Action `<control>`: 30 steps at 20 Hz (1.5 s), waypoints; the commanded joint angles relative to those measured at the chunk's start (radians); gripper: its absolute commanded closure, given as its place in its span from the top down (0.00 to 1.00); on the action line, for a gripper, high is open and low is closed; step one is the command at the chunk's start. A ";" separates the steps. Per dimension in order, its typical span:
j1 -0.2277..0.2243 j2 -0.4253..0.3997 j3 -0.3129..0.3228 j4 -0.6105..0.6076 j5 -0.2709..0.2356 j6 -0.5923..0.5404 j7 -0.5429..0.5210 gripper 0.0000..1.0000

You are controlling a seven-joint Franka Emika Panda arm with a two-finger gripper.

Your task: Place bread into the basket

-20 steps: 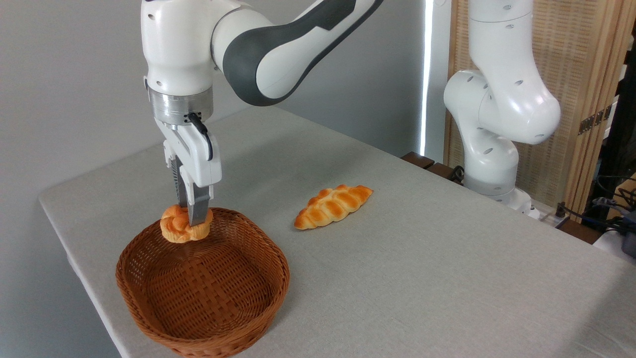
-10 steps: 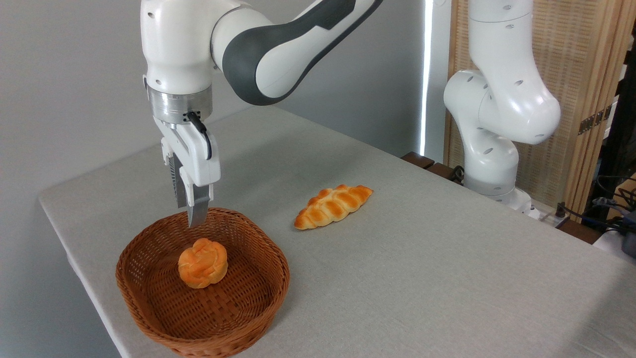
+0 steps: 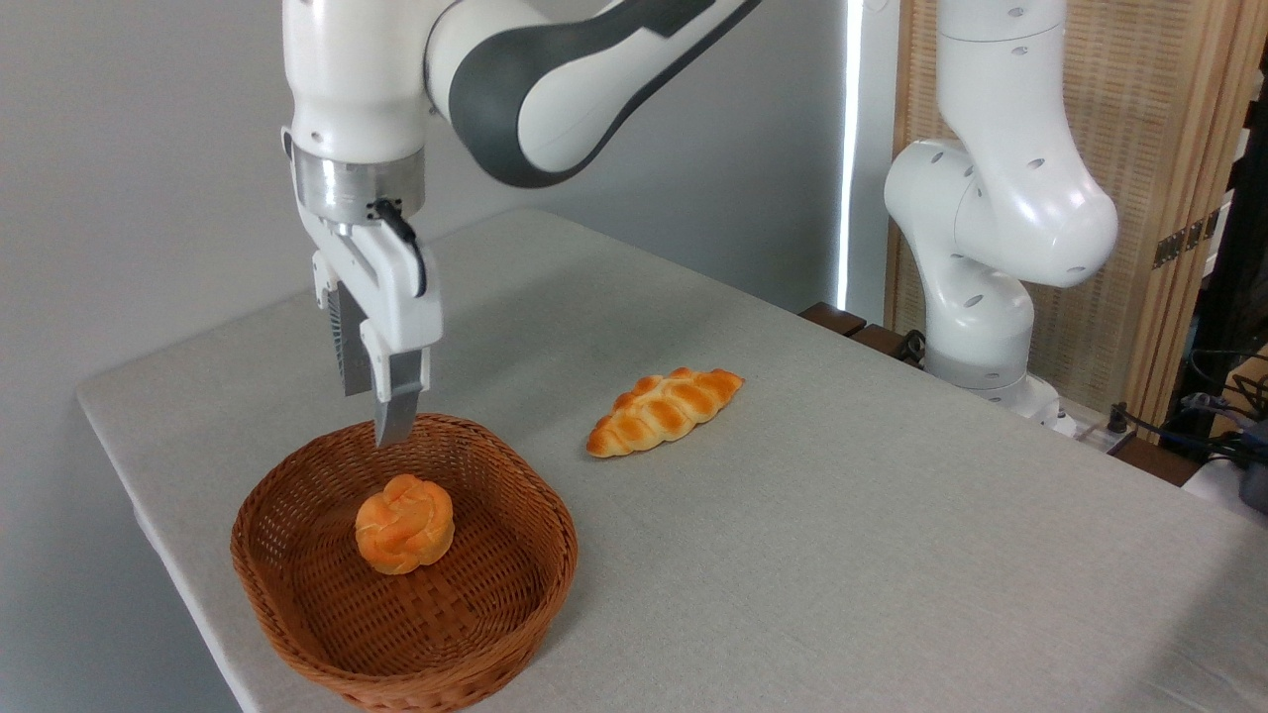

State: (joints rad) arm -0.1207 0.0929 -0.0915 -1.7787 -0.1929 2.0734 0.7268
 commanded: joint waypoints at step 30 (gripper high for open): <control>0.016 -0.079 0.139 0.162 0.124 -0.420 -0.037 1.00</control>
State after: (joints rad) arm -0.1053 0.0152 0.0445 -1.6333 -0.0735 1.6857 0.7053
